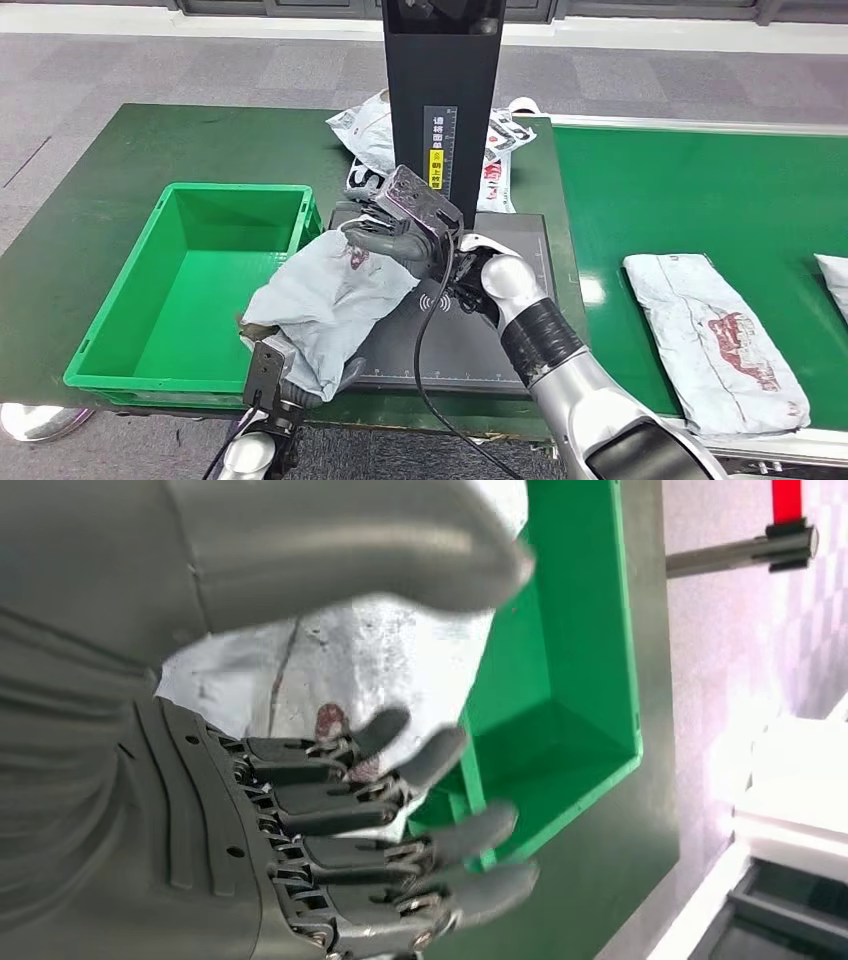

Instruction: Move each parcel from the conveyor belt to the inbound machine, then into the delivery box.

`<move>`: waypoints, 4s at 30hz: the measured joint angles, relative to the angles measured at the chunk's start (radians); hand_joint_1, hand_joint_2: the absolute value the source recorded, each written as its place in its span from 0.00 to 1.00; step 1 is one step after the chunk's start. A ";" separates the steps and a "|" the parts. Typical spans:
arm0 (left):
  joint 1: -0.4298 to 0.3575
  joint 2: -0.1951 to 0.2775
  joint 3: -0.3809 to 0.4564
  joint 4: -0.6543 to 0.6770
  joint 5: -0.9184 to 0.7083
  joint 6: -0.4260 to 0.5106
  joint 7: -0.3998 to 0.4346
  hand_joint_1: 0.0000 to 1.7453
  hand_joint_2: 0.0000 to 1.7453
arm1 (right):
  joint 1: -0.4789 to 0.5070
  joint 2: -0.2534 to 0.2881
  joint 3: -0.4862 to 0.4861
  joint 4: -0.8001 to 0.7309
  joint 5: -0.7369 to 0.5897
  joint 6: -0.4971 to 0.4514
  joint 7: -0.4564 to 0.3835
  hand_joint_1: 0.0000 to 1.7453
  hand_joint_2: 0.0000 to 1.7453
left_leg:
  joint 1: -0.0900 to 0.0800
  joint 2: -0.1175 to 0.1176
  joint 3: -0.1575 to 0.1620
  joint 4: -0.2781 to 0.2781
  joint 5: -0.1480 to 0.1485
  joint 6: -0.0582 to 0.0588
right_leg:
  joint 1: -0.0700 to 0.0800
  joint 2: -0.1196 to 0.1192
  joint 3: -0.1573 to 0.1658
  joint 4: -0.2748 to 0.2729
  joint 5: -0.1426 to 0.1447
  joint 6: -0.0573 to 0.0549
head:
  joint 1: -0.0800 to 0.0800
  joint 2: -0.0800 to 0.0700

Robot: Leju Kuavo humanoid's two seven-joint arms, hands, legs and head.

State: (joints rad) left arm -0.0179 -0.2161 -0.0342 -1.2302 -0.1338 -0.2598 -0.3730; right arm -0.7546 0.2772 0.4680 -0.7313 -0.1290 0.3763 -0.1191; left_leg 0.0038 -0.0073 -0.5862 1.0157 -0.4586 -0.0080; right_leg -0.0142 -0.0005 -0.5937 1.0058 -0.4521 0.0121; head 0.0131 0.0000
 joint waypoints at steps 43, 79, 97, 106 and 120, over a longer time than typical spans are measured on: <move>-0.133 -0.041 -0.126 -0.205 -0.264 0.127 0.164 0.00 1.00 | 0.765 -0.124 -0.279 -1.111 0.471 -0.323 -0.144 0.00 1.00 | 0.000 0.002 0.000 0.000 -0.004 -0.002 | 0.000 0.002 -0.003 -0.001 -0.001 -0.002 | 0.000 0.000; -0.368 -0.108 -0.146 0.237 -0.157 0.150 0.159 0.00 1.00 | 0.932 -0.005 -0.470 -1.251 0.499 -0.405 -0.124 0.00 1.00 | 0.000 0.002 0.000 0.000 -0.004 -0.002 | 0.000 0.003 -0.002 -0.001 -0.001 -0.002 | 0.000 0.000; -0.366 -0.108 -0.146 0.279 -0.191 0.140 0.133 1.00 1.00 | 0.960 -0.005 -0.477 -1.251 0.468 -0.355 -0.151 0.00 1.00 | 0.000 0.002 0.000 0.000 -0.004 -0.002 | 0.000 0.003 -0.002 -0.001 -0.001 -0.002 | 0.000 0.000; -0.362 -0.107 -0.144 0.279 -0.174 0.145 0.130 1.00 1.00 | 0.964 -0.005 -0.477 -1.250 0.465 -0.353 -0.156 0.00 1.00 | 0.000 0.002 -0.001 0.000 -0.004 -0.002 | 0.000 0.002 -0.002 -0.001 -0.001 -0.002 | 0.000 0.000; -0.326 -0.081 -0.187 0.169 -0.545 0.169 0.147 0.00 1.00 | 0.973 -0.006 -0.490 -1.250 0.453 -0.328 -0.167 0.00 1.00 | 0.000 0.002 -0.001 0.000 -0.004 -0.002 | 0.000 0.002 -0.002 -0.001 -0.001 -0.002 | 0.000 0.000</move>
State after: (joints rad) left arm -0.3444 -0.2967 -0.2211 -1.0611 -0.6788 -0.0912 -0.2261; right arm 0.2184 0.2717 -0.0218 -1.9818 0.3243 0.0484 -0.2860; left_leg 0.0035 -0.0054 -0.5870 1.0157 -0.4621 -0.0102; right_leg -0.0143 0.0017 -0.5961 1.0049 -0.4535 0.0103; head 0.0130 0.0000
